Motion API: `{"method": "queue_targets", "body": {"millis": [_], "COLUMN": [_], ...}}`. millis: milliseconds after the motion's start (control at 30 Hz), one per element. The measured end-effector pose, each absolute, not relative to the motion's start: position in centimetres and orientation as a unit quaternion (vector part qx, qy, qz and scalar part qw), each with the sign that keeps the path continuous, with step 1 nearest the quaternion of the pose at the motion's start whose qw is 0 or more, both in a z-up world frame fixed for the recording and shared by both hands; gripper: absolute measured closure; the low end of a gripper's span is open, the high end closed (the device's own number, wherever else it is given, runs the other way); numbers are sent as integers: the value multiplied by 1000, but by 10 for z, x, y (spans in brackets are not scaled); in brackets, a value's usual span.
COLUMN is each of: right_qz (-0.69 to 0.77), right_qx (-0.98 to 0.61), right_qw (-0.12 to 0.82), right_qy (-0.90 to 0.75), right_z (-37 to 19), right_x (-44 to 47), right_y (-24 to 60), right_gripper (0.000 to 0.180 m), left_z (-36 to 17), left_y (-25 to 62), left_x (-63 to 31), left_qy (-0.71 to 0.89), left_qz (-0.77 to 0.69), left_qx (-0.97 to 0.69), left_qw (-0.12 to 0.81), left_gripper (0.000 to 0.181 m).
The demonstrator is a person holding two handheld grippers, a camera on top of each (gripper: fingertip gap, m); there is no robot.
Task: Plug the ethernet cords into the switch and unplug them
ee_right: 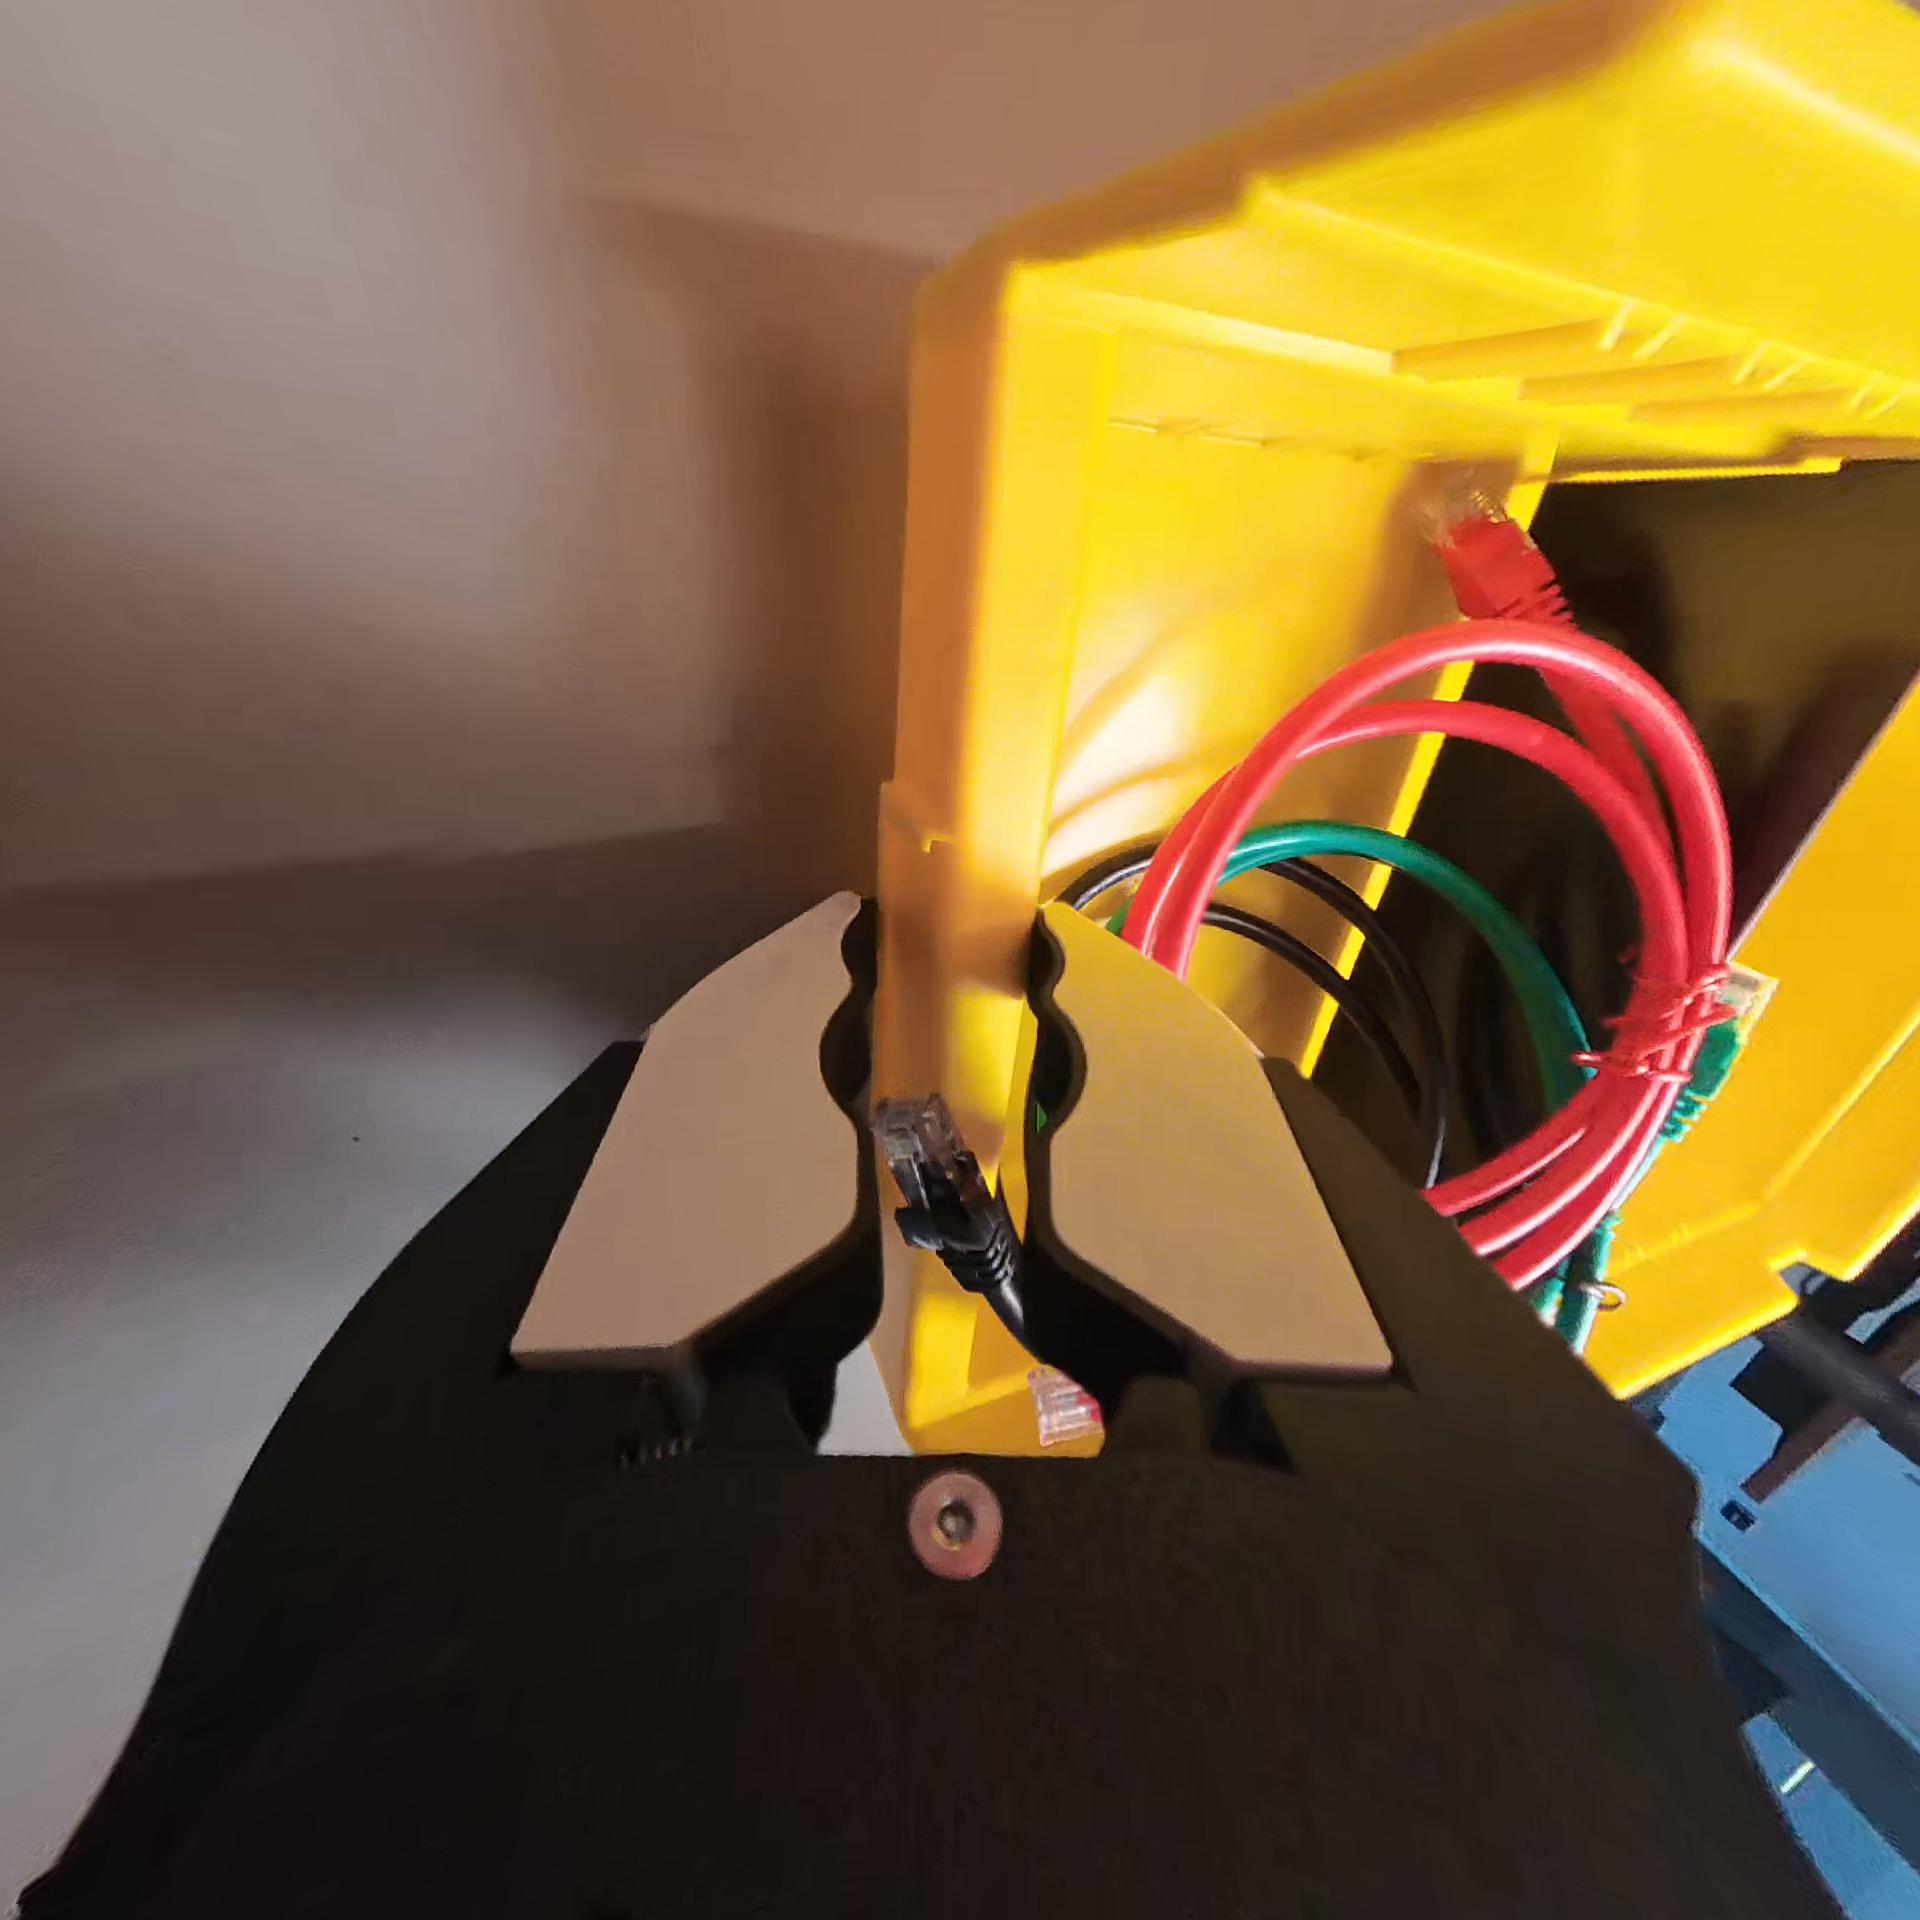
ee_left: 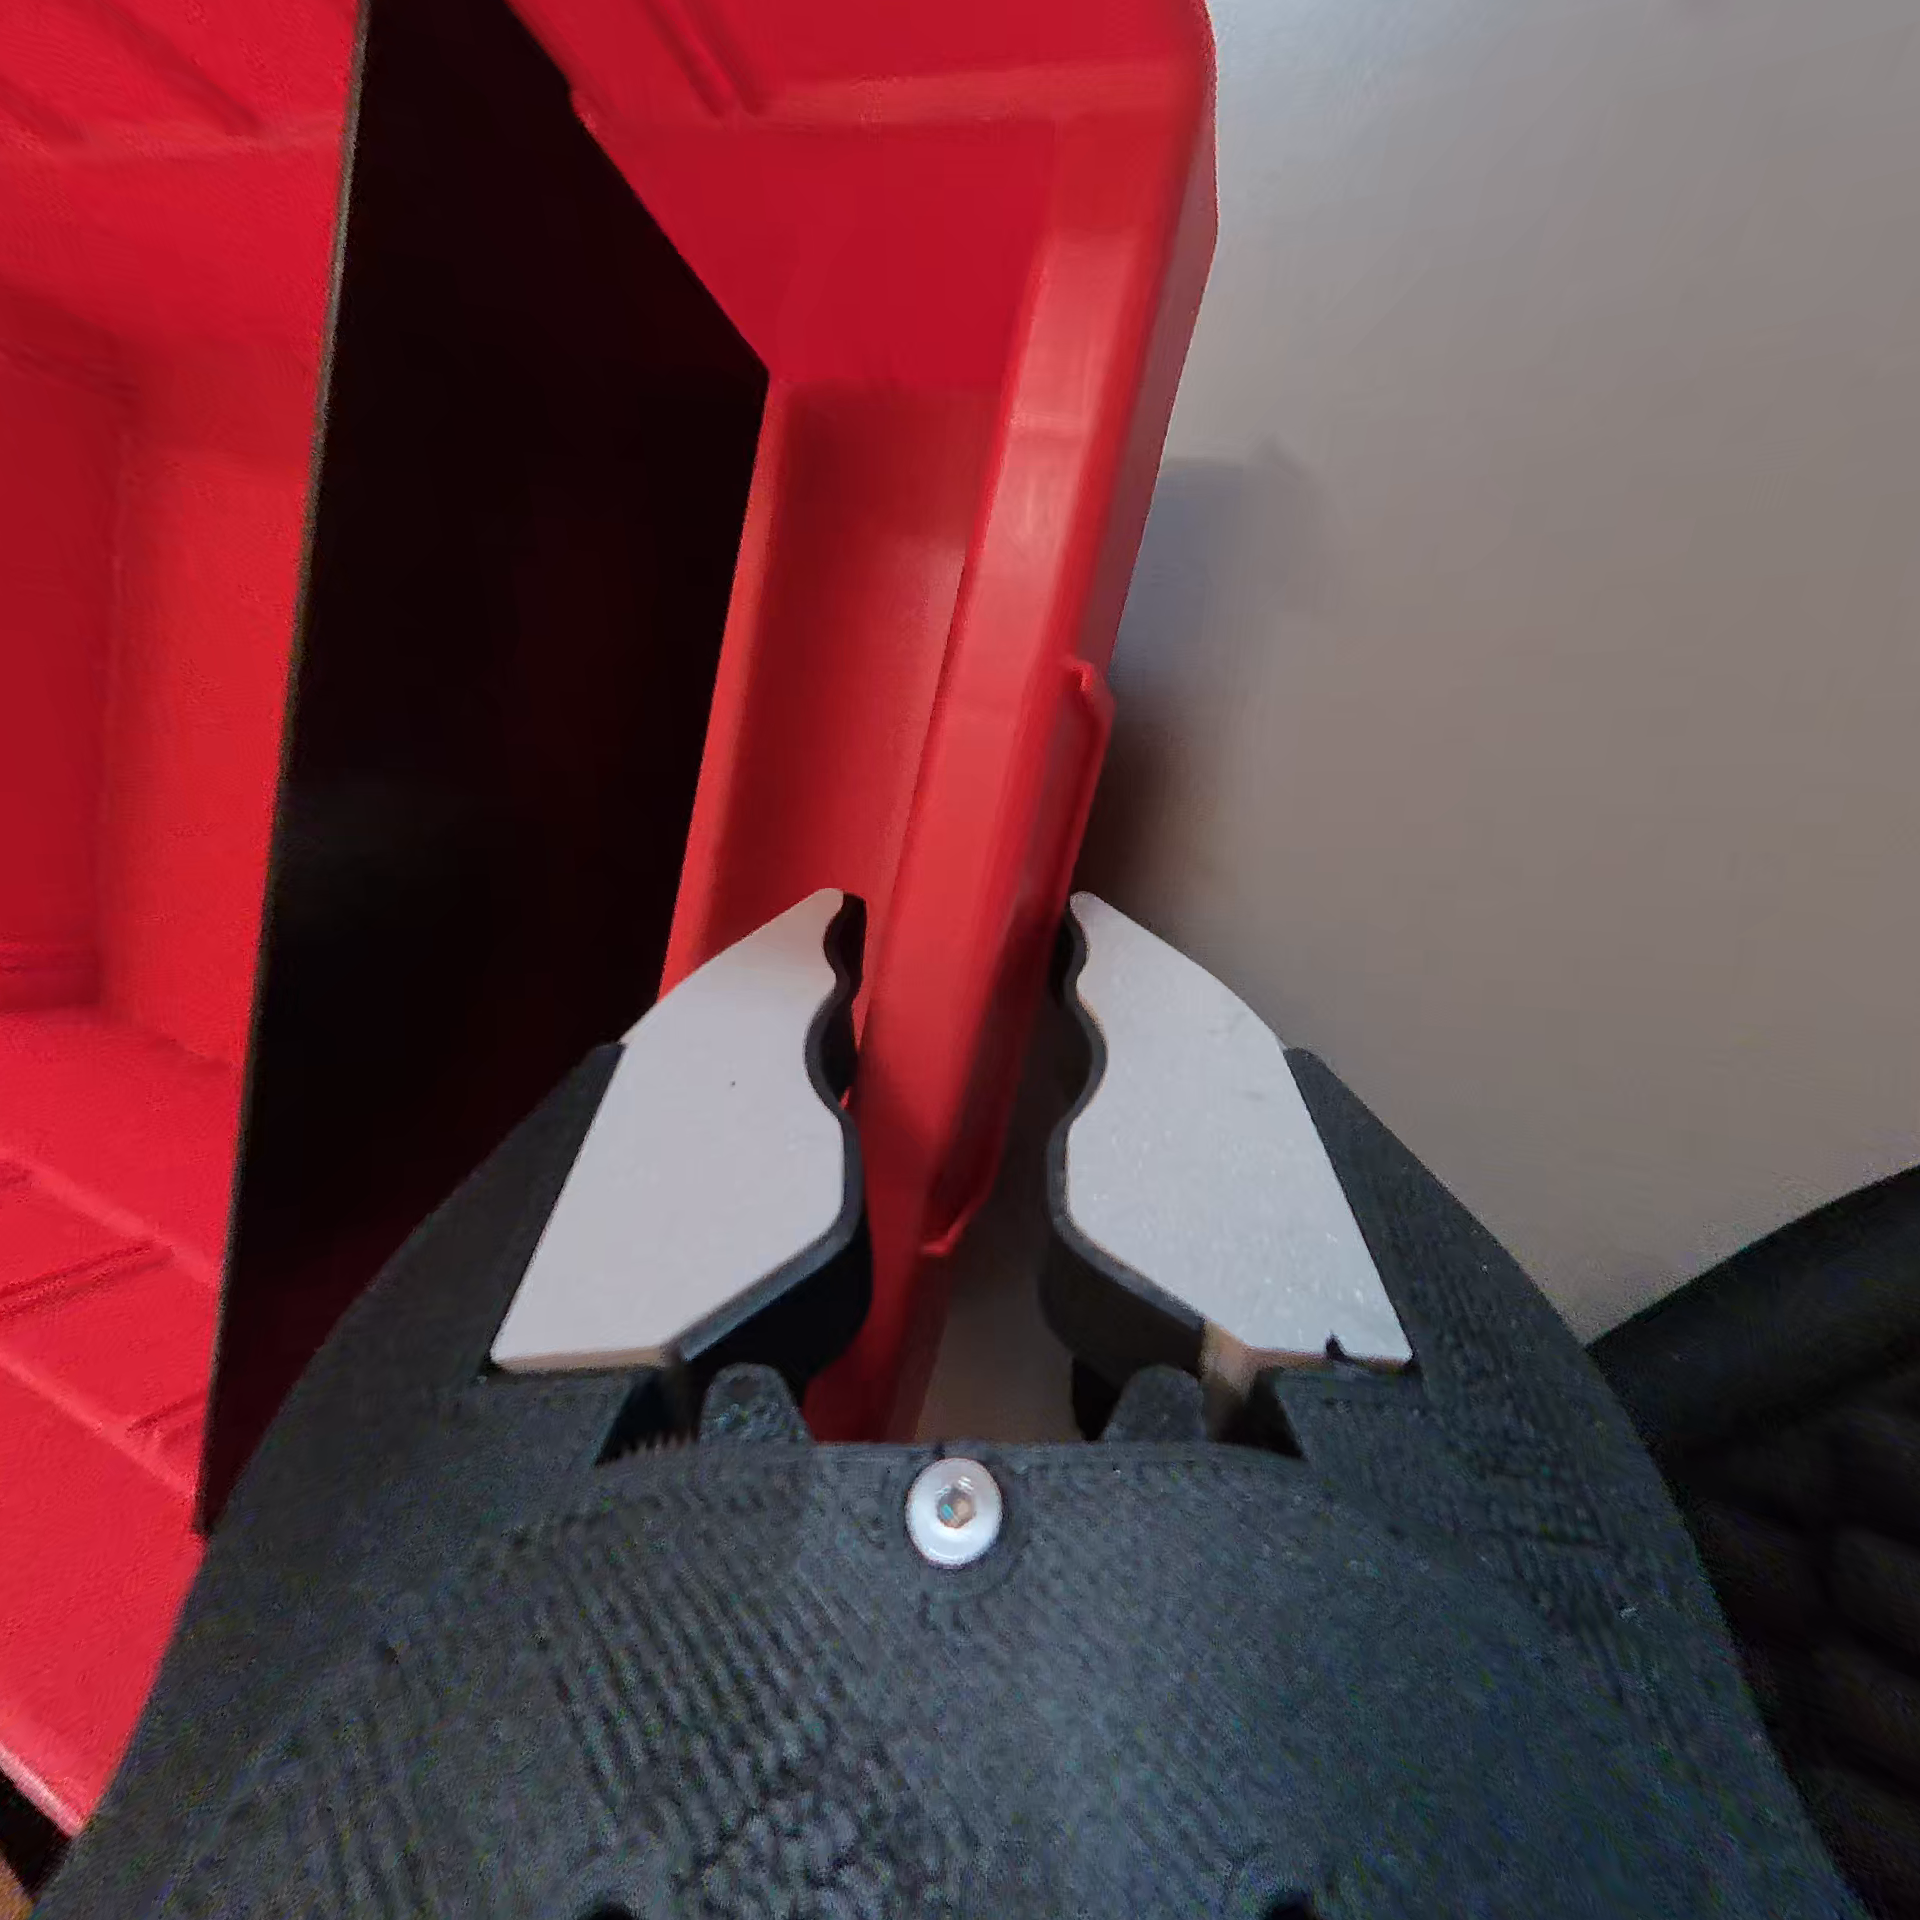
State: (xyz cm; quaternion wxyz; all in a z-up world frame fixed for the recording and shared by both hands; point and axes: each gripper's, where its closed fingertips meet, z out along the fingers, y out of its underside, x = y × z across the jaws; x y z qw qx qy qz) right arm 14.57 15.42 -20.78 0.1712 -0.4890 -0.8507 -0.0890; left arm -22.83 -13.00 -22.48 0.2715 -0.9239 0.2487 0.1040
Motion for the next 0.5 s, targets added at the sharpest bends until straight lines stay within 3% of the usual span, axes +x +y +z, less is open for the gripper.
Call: {"method": "queue_targets", "body": {"millis": [367, 500], "right_qz": [-83, -87], "right_qx": [-407, -399], "right_qw": [192, 247], "right_qy": [-889, -879], "right_z": [-207, -202], "right_x": [130, 109], "right_y": [59, 44], "right_gripper": [151, 146], "left_z": [-223, -220], "left_y": [-94, -58], "left_x": [-129, -100], "left_qy": [387, 414], "left_qz": [63, 68], "left_qx": [-870, -850], "left_qw": [300, 319], "left_gripper": [145, 142]}}
